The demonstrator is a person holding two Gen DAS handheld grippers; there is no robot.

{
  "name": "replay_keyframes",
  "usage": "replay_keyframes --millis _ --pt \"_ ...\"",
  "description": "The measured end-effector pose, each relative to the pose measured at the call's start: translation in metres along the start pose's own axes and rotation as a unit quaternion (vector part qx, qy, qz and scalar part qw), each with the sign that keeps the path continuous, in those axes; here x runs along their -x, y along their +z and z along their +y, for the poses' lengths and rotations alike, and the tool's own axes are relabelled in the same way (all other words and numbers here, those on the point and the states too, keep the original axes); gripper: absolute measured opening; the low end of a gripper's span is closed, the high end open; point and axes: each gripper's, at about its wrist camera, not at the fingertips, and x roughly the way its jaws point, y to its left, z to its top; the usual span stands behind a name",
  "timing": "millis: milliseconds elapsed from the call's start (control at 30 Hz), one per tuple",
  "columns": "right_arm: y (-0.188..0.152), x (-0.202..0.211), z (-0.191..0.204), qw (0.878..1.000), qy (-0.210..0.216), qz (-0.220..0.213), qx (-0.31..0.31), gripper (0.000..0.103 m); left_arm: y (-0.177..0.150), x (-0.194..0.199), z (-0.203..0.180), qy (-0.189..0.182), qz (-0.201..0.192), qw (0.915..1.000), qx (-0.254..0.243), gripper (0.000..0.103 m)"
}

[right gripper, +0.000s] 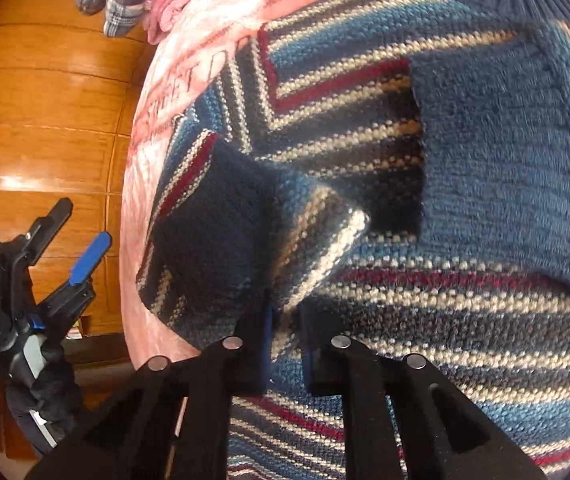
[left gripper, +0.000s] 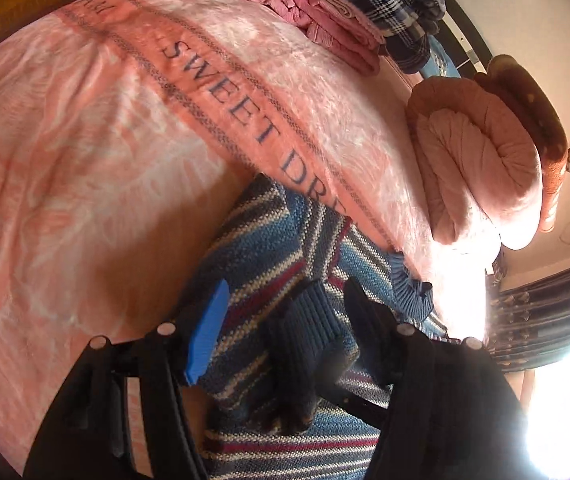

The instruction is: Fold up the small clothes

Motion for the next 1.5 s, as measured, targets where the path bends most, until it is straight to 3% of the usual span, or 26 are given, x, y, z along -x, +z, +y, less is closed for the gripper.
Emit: replay_keyframes --millis 167,267,367,533,767,900,967,1033,1233,1300,1333,1367,1500 --pt "0.008 0.043 0.027 0.991 -0.082 -0.061 0.091 0.01 0.006 0.006 0.004 0.001 -0.023 0.9996 -0.015 0.059" --pt "0.019 0.072 0.031 0.985 -0.104 -0.085 0.111 0.01 0.004 0.007 -0.004 -0.012 -0.027 0.9991 -0.029 0.059" --pt "0.029 0.088 0.027 0.975 -0.154 -0.105 0.123 0.01 -0.003 0.001 -0.019 -0.034 -0.018 0.9973 -0.062 0.059" --pt "0.047 0.075 0.003 0.959 -0.232 -0.091 0.137 0.01 -0.024 -0.024 -0.048 -0.042 0.015 0.9902 -0.132 0.059" --pt "0.057 0.067 -0.015 0.958 -0.239 -0.09 0.129 0.016 -0.04 -0.05 -0.055 -0.007 0.048 0.9822 -0.182 0.059" --pt "0.046 0.093 0.008 0.951 -0.233 -0.132 0.157 0.023 -0.03 -0.04 -0.05 -0.007 0.032 0.9843 -0.174 0.059" --pt "0.044 0.093 0.021 0.953 -0.215 -0.117 0.179 0.025 -0.023 -0.035 -0.046 -0.012 0.022 0.9872 -0.157 0.06" --pt "0.043 0.079 0.035 0.948 -0.228 -0.086 0.204 0.029 -0.018 -0.031 -0.044 -0.011 0.016 0.9888 -0.148 0.06" --pt "0.033 0.024 0.055 0.919 -0.296 -0.036 0.26 0.047 -0.014 -0.029 -0.037 -0.004 0.013 0.9902 -0.139 0.06" --pt "0.032 0.012 0.05 0.902 -0.333 -0.029 0.272 0.041 -0.013 -0.031 -0.034 -0.002 0.015 0.9905 -0.137 0.06" --pt "0.032 0.011 0.048 0.897 -0.344 -0.033 0.278 0.024 -0.012 -0.031 -0.033 -0.002 0.015 0.9907 -0.135 0.06" --pt "0.031 0.014 0.046 0.894 -0.346 -0.043 0.28 0.018 -0.012 -0.031 -0.032 -0.002 0.016 0.991 -0.133 0.06" --pt "0.034 0.051 0.032 0.928 -0.278 -0.084 0.232 0.013 -0.01 -0.03 -0.031 -0.008 0.015 0.9919 -0.126 0.061"
